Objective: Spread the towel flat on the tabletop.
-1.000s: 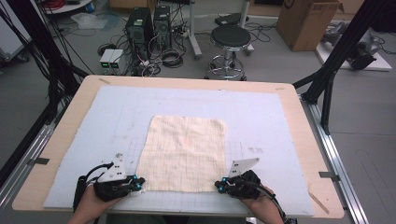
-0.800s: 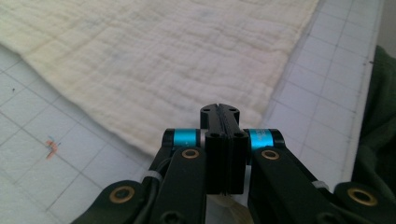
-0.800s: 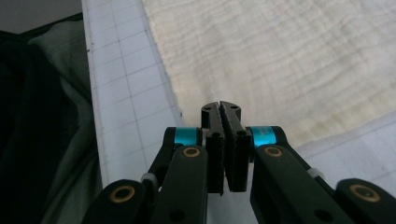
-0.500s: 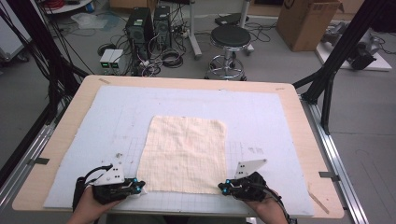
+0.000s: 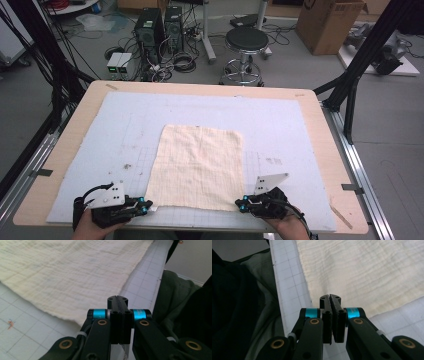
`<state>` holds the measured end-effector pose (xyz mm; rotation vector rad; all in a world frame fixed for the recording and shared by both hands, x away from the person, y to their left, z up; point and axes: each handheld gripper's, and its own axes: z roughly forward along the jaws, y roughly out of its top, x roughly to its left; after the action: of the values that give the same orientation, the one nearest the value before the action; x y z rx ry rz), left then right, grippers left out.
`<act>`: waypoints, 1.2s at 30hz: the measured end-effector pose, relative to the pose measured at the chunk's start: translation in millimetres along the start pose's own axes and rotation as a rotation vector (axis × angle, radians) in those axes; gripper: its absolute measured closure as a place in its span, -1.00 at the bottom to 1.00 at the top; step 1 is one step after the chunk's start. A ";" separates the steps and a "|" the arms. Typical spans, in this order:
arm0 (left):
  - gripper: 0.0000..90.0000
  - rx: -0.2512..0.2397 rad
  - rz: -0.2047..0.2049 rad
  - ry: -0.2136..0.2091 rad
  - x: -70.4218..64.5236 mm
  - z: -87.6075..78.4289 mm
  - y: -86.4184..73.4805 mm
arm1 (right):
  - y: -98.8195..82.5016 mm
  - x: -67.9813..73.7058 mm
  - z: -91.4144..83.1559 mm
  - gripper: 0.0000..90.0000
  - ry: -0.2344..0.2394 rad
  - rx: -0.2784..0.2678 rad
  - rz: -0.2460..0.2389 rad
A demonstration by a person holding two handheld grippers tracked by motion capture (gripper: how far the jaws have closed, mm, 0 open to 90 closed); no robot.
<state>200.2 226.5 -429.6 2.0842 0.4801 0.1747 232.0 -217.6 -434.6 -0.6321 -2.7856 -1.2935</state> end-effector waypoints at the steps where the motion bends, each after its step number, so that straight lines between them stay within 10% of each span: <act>1: 0.98 -0.001 0.008 -0.002 -0.8 -0.6 0.4 | -0.3 0.5 -0.6 0.97 0.001 0.000 0.004; 12: 0.98 -0.018 0.013 -0.027 -3.0 -0.5 1.8 | -7.5 -0.1 -7.0 0.86 0.004 -0.013 0.024; 36: 0.23 -0.114 -0.121 0.095 31.3 9.0 8.0 | 5.9 -20.8 -8.4 -0.02 -0.090 -0.144 0.102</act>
<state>233.7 228.3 -429.8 1.9362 0.6376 0.2260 251.9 -227.7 -428.3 -0.8469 -2.7052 -1.4899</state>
